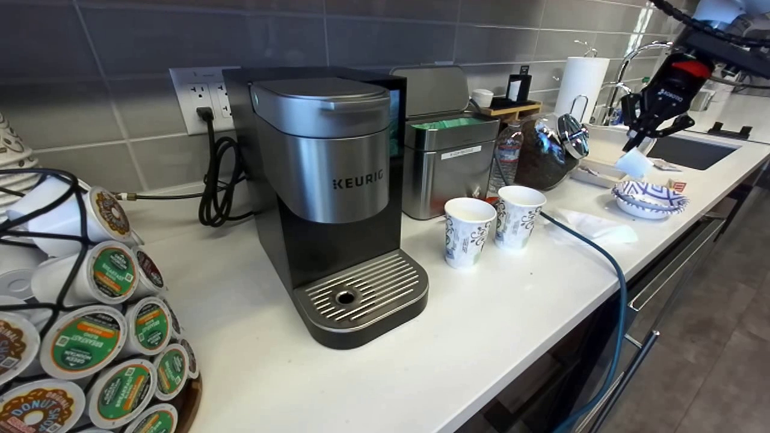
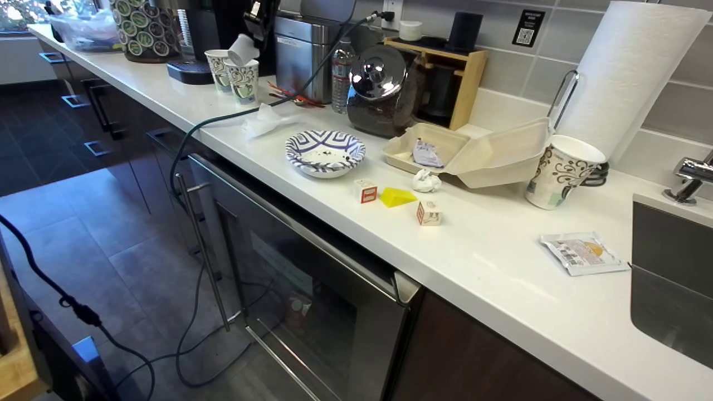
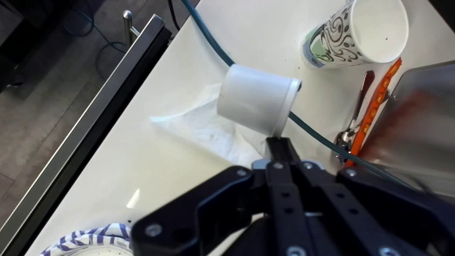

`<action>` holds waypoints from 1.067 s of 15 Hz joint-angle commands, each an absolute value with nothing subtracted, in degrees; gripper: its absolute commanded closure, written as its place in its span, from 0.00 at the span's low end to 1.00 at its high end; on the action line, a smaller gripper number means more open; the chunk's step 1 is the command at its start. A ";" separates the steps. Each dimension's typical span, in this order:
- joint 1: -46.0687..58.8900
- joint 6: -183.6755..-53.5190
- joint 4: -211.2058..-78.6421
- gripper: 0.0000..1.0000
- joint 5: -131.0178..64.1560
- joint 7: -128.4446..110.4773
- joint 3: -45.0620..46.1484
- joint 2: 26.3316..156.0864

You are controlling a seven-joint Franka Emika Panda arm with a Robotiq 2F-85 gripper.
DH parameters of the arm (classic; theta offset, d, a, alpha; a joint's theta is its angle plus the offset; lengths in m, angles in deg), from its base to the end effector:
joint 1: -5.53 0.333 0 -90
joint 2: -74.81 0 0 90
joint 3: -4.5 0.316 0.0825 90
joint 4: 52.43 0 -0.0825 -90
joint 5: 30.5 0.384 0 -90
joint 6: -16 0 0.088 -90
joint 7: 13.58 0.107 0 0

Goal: Remove the coffee pod from the top of the coffeemaker.

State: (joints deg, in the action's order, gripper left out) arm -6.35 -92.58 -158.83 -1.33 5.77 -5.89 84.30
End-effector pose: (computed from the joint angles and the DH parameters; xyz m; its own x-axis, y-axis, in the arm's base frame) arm 0.5633 -0.1874 0.4291 0.6194 -0.7318 -0.2843 -0.7790 -0.5282 -0.3378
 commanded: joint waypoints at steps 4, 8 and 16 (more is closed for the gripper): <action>-7.36 -108.03 -162.82 1.00 22.53 -8.76 -4.19 88.60; -7.76 -115.98 -162.84 1.00 38.20 -26.40 -1.85 94.50; -7.60 -115.89 -161.91 1.00 58.88 -50.64 -1.44 99.83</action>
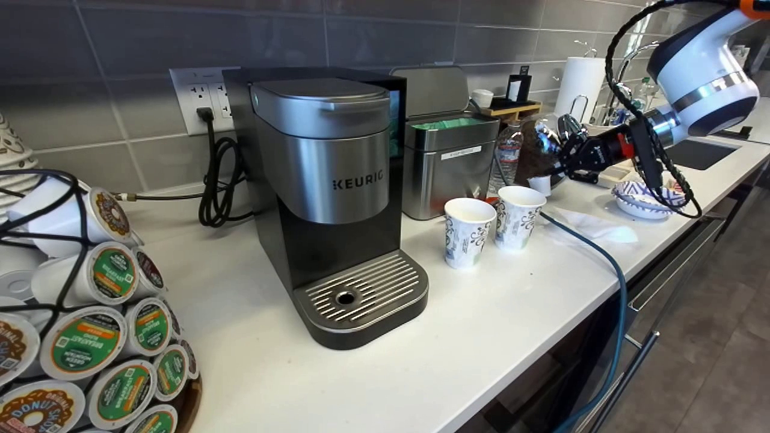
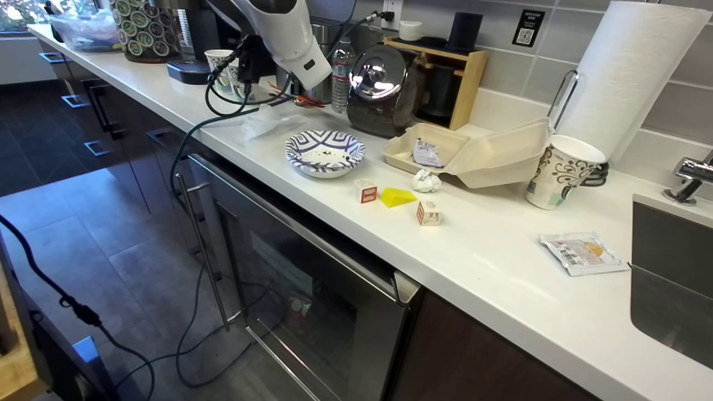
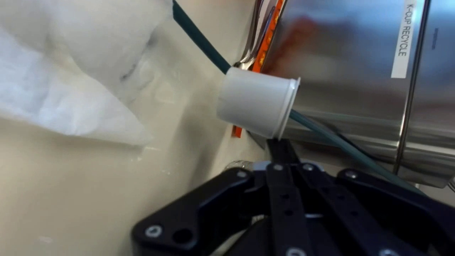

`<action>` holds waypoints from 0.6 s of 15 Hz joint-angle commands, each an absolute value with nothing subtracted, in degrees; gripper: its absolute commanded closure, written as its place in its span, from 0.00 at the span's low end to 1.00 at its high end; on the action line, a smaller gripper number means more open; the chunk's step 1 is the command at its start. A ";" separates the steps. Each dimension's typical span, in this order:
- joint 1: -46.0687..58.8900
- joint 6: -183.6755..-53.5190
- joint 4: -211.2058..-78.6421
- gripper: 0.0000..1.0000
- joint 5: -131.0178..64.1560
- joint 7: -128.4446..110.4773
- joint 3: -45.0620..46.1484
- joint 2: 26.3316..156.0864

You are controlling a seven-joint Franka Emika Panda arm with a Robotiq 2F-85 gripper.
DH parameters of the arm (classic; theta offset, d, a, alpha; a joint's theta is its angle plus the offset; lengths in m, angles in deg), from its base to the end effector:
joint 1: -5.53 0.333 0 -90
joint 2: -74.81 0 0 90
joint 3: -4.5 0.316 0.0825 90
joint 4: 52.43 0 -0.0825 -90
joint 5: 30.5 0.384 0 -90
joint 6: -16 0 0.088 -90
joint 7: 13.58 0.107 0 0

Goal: Remove the coffee pod from the top of the coffeemaker.

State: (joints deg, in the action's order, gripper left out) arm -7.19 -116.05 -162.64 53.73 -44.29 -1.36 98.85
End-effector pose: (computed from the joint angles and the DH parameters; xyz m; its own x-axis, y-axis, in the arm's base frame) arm 0.6079 -0.1791 0.2825 0.6481 -0.7614 -0.0167 -0.4281 -0.3461 -0.8348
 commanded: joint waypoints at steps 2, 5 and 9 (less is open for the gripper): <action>-7.51 -116.05 -161.84 1.00 62.48 -55.49 -1.92 99.88; -6.77 -116.74 -161.64 1.00 65.06 -61.94 -2.93 100.26; -6.16 -118.58 -161.54 1.00 66.27 -67.42 -3.77 101.38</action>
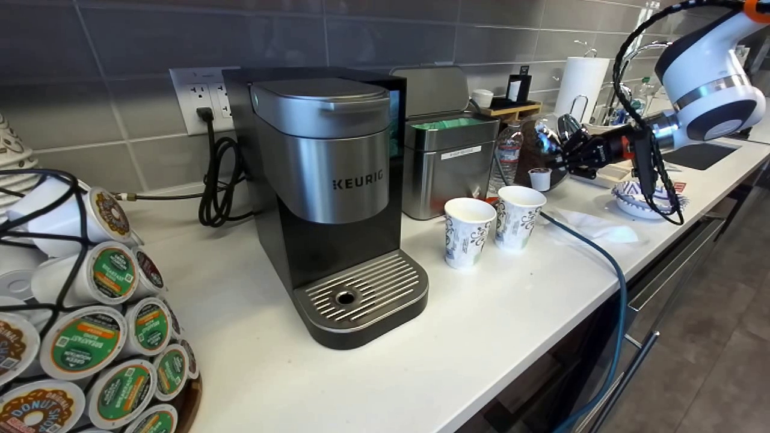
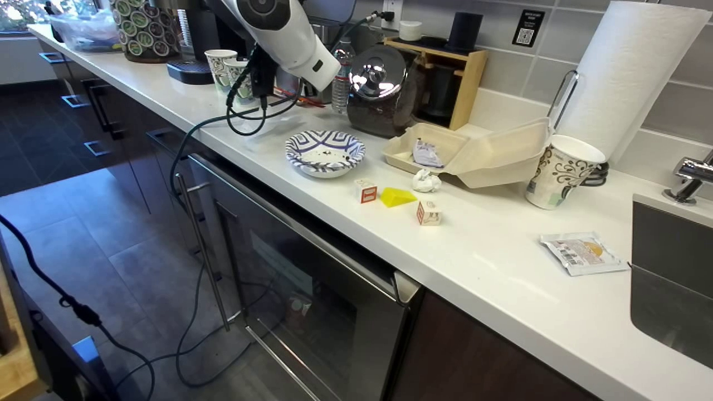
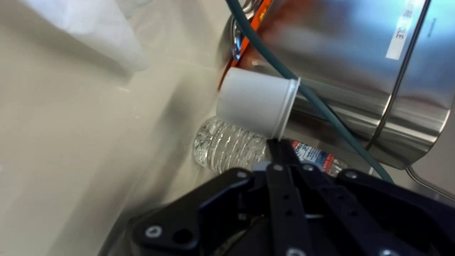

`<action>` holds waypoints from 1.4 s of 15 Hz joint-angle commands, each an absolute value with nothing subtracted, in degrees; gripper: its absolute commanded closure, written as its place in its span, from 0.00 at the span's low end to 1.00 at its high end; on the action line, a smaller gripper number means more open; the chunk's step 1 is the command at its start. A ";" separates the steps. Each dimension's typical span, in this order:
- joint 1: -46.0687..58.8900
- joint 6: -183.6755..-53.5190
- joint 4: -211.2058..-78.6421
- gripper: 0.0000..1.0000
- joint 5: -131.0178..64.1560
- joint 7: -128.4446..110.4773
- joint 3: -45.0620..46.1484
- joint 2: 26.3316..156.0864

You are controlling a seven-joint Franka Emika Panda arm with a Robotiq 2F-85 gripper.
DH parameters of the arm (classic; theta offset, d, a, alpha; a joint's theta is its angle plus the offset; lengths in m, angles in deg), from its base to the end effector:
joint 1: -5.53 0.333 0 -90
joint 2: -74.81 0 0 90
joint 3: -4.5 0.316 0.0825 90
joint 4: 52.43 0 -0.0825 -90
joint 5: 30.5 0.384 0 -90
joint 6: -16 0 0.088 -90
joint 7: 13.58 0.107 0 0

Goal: Remove the coffee pod from the top of the coffeemaker.

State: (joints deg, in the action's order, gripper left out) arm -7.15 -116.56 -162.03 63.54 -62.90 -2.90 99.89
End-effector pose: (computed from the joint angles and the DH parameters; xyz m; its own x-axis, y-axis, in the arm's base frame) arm 0.6076 -0.1966 0.2785 0.6424 -0.7377 0.2076 -0.2483 -0.4566 -0.8543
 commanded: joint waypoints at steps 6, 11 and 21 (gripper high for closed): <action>-5.58 -121.40 -161.85 1.00 69.10 -73.04 -3.75 103.17; -4.33 -124.01 -162.69 0.73 72.15 -76.25 -3.75 103.98; -0.58 -135.45 -178.57 0.01 56.34 -64.65 -7.15 85.64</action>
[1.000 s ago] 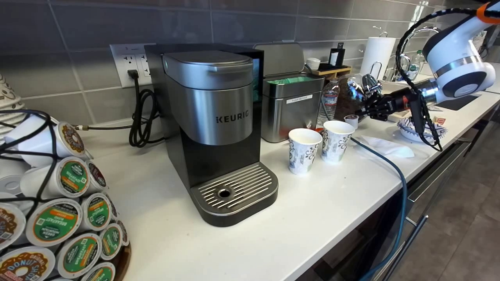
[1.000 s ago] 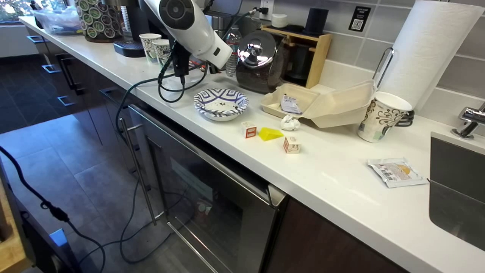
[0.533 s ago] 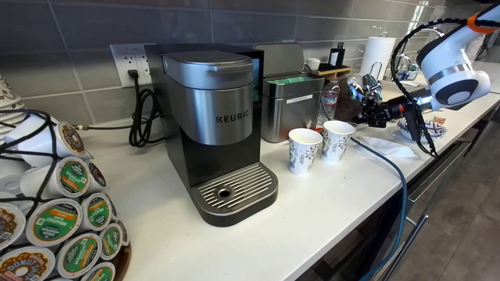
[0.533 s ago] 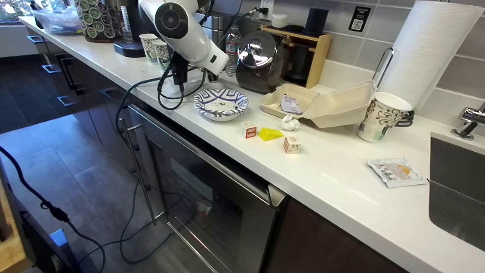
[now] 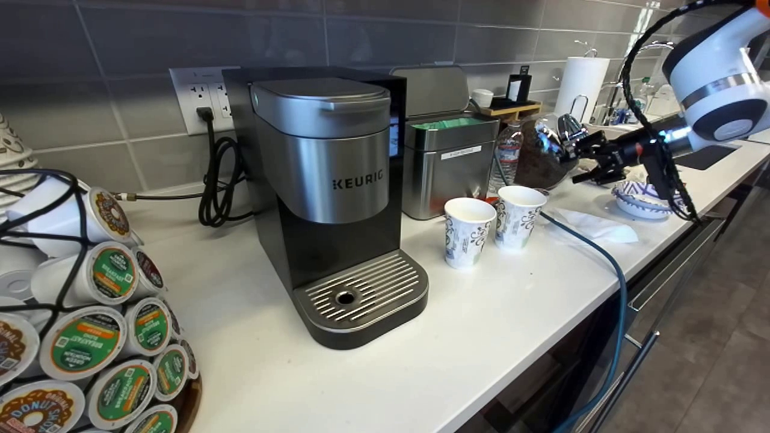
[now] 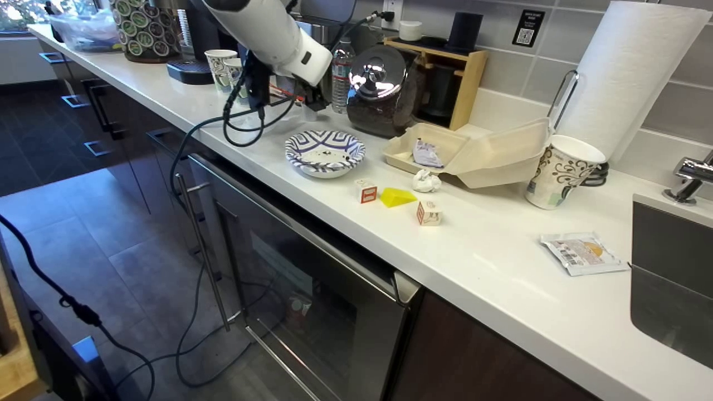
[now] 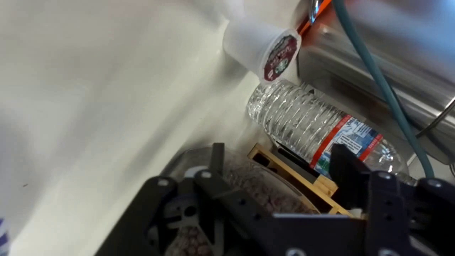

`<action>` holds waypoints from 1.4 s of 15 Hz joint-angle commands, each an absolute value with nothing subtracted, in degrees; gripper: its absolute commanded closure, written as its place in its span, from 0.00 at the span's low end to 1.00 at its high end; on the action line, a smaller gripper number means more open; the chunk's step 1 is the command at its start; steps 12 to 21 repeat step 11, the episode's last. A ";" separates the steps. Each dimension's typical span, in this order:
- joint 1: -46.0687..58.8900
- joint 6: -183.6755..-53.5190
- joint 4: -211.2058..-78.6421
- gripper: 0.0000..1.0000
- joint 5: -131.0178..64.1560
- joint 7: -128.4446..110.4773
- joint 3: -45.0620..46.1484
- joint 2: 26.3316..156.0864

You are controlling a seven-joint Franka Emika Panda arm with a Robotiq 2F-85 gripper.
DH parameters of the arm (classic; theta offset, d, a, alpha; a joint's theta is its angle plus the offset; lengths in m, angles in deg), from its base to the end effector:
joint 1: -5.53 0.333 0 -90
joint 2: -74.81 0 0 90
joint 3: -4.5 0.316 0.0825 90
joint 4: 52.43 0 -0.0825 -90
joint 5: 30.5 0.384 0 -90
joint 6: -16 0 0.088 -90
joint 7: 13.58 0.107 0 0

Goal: Remove the coffee pod from the top of the coffeemaker.

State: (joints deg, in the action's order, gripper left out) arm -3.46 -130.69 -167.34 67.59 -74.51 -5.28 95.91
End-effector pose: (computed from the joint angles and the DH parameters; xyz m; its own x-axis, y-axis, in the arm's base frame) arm 0.5754 -0.2070 0.2826 0.5711 -0.7143 0.4045 -0.2965 -0.6390 -0.7098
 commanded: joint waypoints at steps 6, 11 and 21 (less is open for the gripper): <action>-3.18 -119.95 -193.12 0.00 27.86 -47.98 -11.22 68.59; -4.19 -120.64 -191.87 0.00 29.41 -49.42 -10.39 69.32; -4.19 -120.64 -191.87 0.00 29.41 -49.42 -10.39 69.32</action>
